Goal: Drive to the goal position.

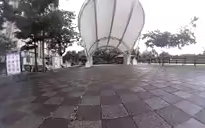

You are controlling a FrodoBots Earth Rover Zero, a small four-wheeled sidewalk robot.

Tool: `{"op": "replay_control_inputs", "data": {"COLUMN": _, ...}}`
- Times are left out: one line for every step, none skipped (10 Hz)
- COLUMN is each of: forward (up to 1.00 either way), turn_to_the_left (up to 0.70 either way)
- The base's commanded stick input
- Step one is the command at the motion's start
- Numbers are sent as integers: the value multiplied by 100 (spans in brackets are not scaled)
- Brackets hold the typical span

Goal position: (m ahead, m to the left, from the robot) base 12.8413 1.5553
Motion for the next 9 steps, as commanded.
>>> {"op": "replay_control_inputs", "data": {"forward": 100, "turn_to_the_left": 21}}
{"op": "replay_control_inputs", "data": {"forward": 100, "turn_to_the_left": 33}}
{"op": "replay_control_inputs", "data": {"forward": 100, "turn_to_the_left": 39}}
{"op": "replay_control_inputs", "data": {"forward": 100, "turn_to_the_left": 35}}
{"op": "replay_control_inputs", "data": {"forward": 100, "turn_to_the_left": 8}}
{"op": "replay_control_inputs", "data": {"forward": 100, "turn_to_the_left": 1}}
{"op": "replay_control_inputs", "data": {"forward": 100, "turn_to_the_left": -1}}
{"op": "replay_control_inputs", "data": {"forward": 100, "turn_to_the_left": -1}}
{"op": "replay_control_inputs", "data": {"forward": 100, "turn_to_the_left": -1}}
